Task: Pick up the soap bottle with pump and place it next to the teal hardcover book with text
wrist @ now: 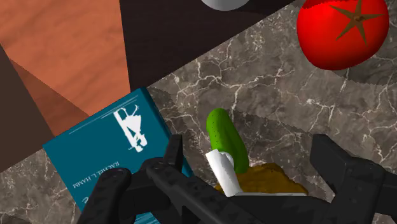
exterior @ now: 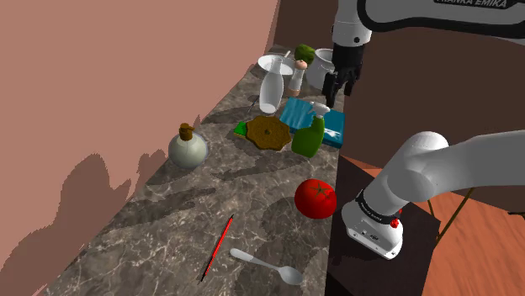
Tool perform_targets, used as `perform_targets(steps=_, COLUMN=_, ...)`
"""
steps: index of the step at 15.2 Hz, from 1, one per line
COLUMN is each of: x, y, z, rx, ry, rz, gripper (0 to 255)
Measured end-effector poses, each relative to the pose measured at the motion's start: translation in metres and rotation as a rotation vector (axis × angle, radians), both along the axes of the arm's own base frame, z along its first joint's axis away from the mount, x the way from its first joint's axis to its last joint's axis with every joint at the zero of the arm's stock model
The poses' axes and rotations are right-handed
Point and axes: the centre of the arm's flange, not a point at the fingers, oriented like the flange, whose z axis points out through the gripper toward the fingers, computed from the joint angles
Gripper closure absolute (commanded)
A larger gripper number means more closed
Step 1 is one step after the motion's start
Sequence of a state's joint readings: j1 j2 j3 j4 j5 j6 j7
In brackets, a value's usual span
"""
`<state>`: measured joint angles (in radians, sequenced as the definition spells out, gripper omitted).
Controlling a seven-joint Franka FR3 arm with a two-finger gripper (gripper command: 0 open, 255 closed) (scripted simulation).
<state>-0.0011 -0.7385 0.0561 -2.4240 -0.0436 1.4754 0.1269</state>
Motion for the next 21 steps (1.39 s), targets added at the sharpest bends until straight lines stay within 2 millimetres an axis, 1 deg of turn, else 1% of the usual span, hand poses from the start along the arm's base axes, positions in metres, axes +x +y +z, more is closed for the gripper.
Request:
perform_targets(steps=1, x=0.0, y=0.0, z=0.0, rx=0.0, ry=0.0, rz=0.0, gripper=0)
perform_targets(steps=3, x=0.009, y=0.01, z=-0.005, rx=0.003, ry=-0.002, rz=-0.002, gripper=0)
perform_targets(steps=9, x=0.052, y=0.066, z=-0.026, rx=0.02, ry=-0.013, rz=-0.013, gripper=0)
perform_targets(steps=10, x=0.061, y=0.073, z=-0.027, rx=0.023, ry=-0.016, rz=-0.015, gripper=0)
perform_targets(steps=11, x=0.07, y=0.082, z=-0.032, rx=0.026, ry=-0.017, rz=-0.017, gripper=0)
perform_targets(steps=14, x=0.094, y=0.114, z=-0.045, rx=0.036, ry=-0.023, rz=-0.022, gripper=0)
perform_targets(steps=15, x=0.102, y=0.121, z=-0.046, rx=0.039, ry=-0.025, rz=-0.025, gripper=0)
perform_targets(steps=18, x=0.124, y=0.15, z=-0.059, rx=0.048, ry=-0.031, rz=-0.03, gripper=0)
perform_targets(steps=21, x=0.15, y=0.172, z=-0.067, rx=0.057, ry=-0.037, rz=-0.036, gripper=0)
